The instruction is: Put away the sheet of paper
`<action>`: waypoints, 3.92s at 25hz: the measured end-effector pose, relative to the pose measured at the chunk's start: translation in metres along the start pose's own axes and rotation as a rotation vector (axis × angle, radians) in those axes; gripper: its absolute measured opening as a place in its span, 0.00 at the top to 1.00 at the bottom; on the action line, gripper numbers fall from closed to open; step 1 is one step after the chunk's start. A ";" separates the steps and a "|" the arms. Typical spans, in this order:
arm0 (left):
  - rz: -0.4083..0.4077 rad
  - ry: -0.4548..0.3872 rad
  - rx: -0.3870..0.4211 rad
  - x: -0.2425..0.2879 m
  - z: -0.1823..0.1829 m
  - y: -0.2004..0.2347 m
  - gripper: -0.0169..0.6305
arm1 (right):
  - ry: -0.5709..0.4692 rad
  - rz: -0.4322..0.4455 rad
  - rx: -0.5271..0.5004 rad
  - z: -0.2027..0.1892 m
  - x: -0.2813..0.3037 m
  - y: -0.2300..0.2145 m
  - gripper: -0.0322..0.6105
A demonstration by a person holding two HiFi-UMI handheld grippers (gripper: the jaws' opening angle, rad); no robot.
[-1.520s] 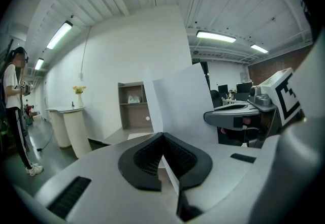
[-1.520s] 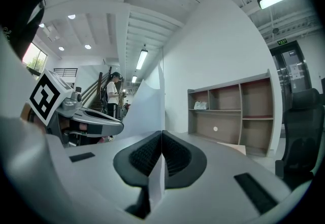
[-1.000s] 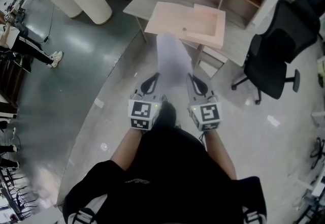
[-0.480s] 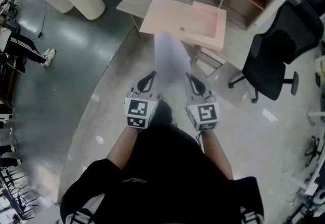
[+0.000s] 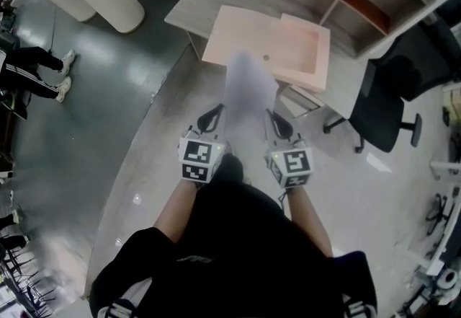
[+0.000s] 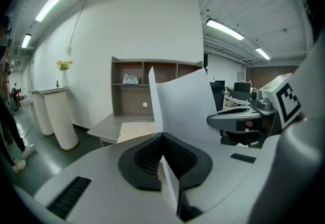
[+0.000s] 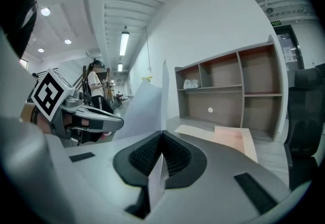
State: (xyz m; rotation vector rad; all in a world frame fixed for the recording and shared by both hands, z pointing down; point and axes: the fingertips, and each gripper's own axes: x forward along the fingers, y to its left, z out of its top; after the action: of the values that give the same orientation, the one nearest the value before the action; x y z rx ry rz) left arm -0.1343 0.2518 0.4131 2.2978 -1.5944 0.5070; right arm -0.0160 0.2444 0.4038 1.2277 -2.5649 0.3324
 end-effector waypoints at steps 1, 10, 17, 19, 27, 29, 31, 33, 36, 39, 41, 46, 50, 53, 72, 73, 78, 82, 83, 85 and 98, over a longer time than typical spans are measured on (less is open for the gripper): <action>-0.006 0.000 -0.008 0.004 0.001 0.009 0.90 | 0.006 -0.005 0.002 0.003 0.008 0.001 0.92; -0.027 -0.017 -0.079 0.028 0.011 0.072 0.90 | 0.099 0.004 -0.009 0.011 0.072 0.008 0.92; -0.030 -0.015 -0.154 0.036 -0.001 0.105 0.90 | 0.135 0.028 -0.020 0.018 0.103 0.014 0.92; -0.028 -0.026 -0.171 0.042 0.001 0.111 0.90 | 0.140 0.032 -0.035 0.023 0.112 0.012 0.92; -0.003 -0.012 -0.176 0.062 0.000 0.130 0.90 | 0.140 0.057 -0.038 0.026 0.142 0.005 0.92; 0.003 0.004 -0.167 0.069 0.001 0.135 0.90 | 0.141 0.073 -0.019 0.024 0.151 0.002 0.92; 0.002 0.025 -0.160 0.078 0.000 0.139 0.90 | 0.142 0.090 -0.004 0.022 0.161 -0.001 0.92; -0.001 0.048 -0.151 0.088 0.000 0.143 0.90 | 0.145 0.102 0.011 0.020 0.171 -0.006 0.92; 0.002 0.068 -0.148 0.106 0.004 0.150 0.91 | 0.153 0.117 0.048 0.019 0.188 -0.022 0.92; -0.003 0.077 -0.171 0.129 0.011 0.153 0.90 | 0.165 0.121 0.096 0.017 0.205 -0.044 0.92; -0.004 0.095 -0.187 0.144 0.014 0.156 0.90 | 0.173 0.123 0.123 0.015 0.216 -0.061 0.92; 0.014 0.144 -0.230 0.178 0.018 0.163 0.91 | 0.198 0.166 0.186 0.010 0.244 -0.091 0.92; 0.029 0.191 -0.241 0.202 0.017 0.166 0.90 | 0.210 0.206 0.240 0.003 0.262 -0.107 0.92; 0.045 0.233 -0.246 0.220 0.015 0.165 0.90 | 0.224 0.232 0.269 -0.004 0.272 -0.123 0.92; 0.111 0.278 -0.202 0.310 0.057 0.157 0.90 | 0.281 0.306 0.280 -0.041 0.331 -0.207 0.92; 0.109 0.282 -0.197 0.313 0.057 0.157 0.91 | 0.285 0.310 0.278 -0.043 0.333 -0.208 0.92; 0.090 0.335 -0.186 0.335 0.043 0.155 0.90 | 0.307 0.293 0.313 -0.059 0.343 -0.217 0.92; 0.080 0.395 -0.185 0.346 0.022 0.153 0.90 | 0.349 0.284 0.380 -0.077 0.346 -0.224 0.92; 0.076 0.401 -0.185 0.348 0.020 0.152 0.90 | 0.362 0.285 0.399 -0.081 0.347 -0.226 0.92; 0.062 0.405 -0.181 0.354 0.018 0.151 0.90 | 0.377 0.272 0.420 -0.087 0.350 -0.232 0.92; -0.018 0.433 -0.277 0.384 0.000 0.163 0.90 | 0.465 0.219 0.473 -0.111 0.367 -0.245 0.92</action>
State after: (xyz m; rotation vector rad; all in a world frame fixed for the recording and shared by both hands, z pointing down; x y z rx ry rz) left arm -0.1637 -0.1243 0.5916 1.8434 -1.3352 0.6767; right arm -0.0278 -0.1349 0.6551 0.8565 -2.2680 1.1749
